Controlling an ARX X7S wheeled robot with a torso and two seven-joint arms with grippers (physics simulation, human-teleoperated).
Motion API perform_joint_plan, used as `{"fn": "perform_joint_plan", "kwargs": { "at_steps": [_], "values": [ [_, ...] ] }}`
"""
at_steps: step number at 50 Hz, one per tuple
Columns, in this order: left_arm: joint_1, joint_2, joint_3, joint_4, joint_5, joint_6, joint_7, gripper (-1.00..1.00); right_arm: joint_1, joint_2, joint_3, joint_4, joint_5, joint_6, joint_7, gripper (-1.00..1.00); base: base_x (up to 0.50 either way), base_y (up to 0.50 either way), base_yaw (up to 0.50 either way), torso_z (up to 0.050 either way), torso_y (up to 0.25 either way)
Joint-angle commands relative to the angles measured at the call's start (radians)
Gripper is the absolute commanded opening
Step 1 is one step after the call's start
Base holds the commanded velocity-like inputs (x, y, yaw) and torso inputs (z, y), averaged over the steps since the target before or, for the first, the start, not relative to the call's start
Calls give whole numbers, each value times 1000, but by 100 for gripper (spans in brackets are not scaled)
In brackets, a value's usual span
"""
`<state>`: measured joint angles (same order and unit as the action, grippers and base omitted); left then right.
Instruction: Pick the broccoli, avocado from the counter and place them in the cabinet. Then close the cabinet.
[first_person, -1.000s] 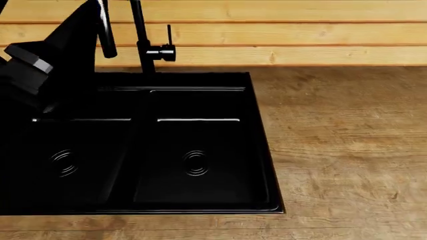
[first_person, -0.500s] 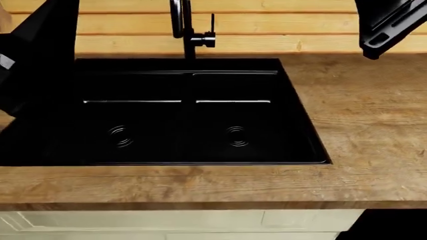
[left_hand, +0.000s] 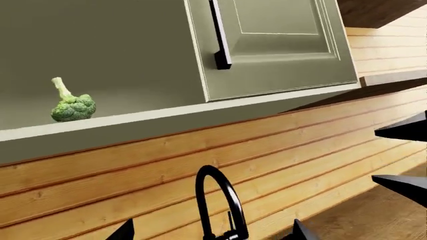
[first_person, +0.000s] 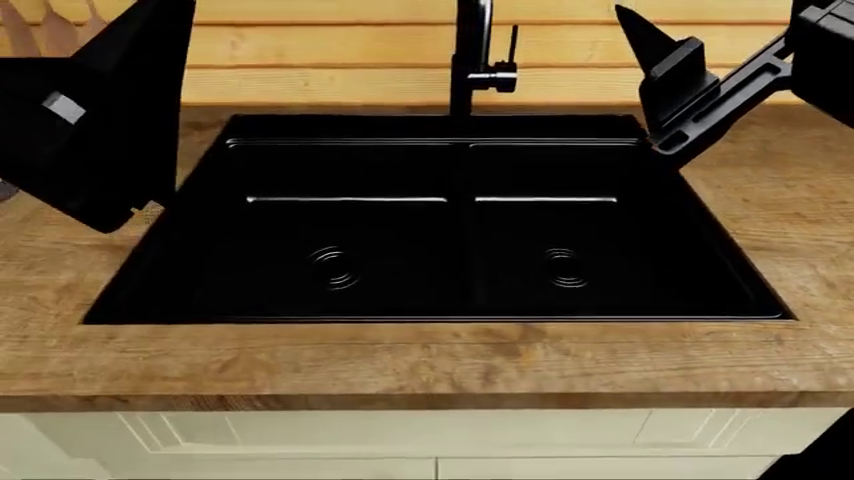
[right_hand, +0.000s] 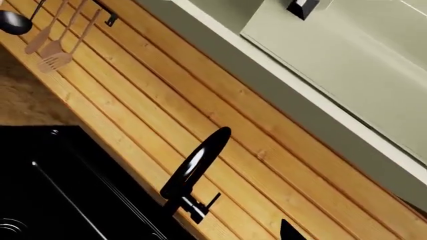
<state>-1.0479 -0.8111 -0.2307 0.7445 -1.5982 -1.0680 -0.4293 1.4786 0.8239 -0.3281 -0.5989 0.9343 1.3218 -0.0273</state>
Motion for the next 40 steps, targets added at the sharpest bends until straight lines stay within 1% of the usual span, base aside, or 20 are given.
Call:
{"fn": "perform_joint_plan", "kwargs": {
  "at_steps": [1, 7, 19, 40],
  "values": [
    [-118, 0, 113, -46, 10, -42, -6, 100, 30, -17, -53, 33, -22, 11, -5, 100, 0, 0, 0, 0, 0],
    [-154, -4, 132, -49, -13, -45, -23, 100, 49, -15, -83, 28, -29, 14, -16, 100, 146, 100, 0, 0, 0],
    [-167, -13, 137, -41, -43, -38, -41, 100, 49, -12, -78, 19, -11, 18, -9, 100, 234, 374, 0, 0, 0],
    [-163, -20, 141, -37, -42, -25, -45, 100, 45, -6, -74, 13, 10, 5, -4, 100, 23, 498, 0, 0, 0]
  ]
}}
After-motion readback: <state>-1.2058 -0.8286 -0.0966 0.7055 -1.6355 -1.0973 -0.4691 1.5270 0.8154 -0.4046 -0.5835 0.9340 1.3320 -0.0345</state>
